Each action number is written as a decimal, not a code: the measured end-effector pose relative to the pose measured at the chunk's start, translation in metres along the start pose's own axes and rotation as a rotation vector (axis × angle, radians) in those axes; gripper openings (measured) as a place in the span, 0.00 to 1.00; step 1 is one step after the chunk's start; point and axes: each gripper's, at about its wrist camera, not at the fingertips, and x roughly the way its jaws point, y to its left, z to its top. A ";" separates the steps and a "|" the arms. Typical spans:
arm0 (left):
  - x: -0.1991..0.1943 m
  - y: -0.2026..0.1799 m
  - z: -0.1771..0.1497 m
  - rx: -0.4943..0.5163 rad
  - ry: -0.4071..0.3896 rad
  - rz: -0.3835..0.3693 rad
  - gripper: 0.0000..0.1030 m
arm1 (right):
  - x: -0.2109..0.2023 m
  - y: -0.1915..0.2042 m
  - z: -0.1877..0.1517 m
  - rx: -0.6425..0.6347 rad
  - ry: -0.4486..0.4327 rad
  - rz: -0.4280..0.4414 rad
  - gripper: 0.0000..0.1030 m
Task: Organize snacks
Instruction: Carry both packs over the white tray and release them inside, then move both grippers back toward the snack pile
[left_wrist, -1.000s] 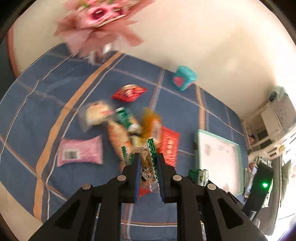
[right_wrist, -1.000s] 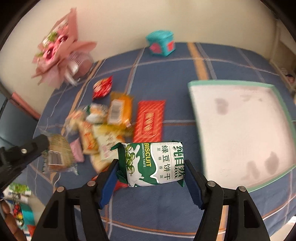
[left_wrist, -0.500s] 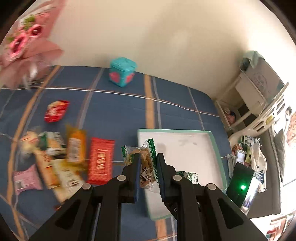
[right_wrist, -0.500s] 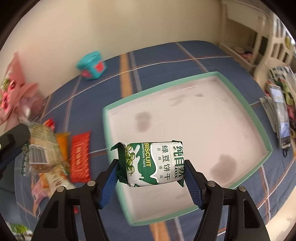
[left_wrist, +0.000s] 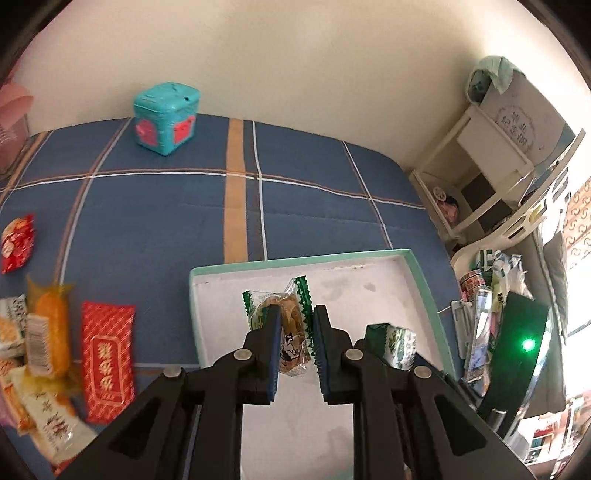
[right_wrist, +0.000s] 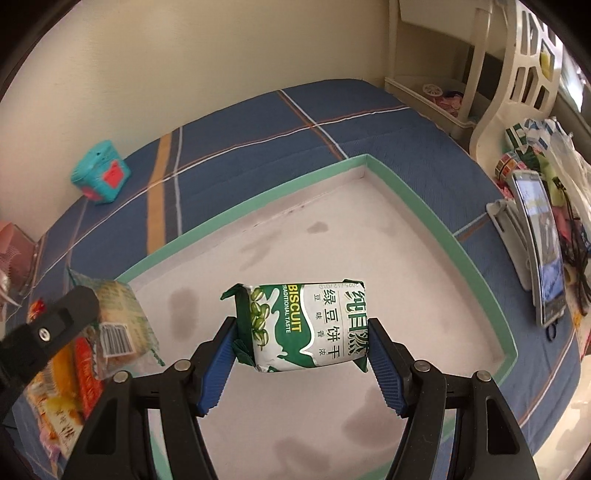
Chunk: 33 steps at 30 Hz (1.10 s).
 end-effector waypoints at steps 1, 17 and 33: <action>0.004 0.000 0.001 -0.001 0.004 0.004 0.17 | 0.004 0.000 0.002 -0.004 0.001 -0.005 0.69; 0.048 -0.005 0.004 0.015 0.069 0.011 0.33 | 0.032 -0.003 0.010 -0.033 0.003 -0.041 0.70; 0.012 0.028 0.004 0.061 -0.008 0.394 0.84 | 0.006 0.012 -0.005 -0.098 -0.060 -0.041 1.00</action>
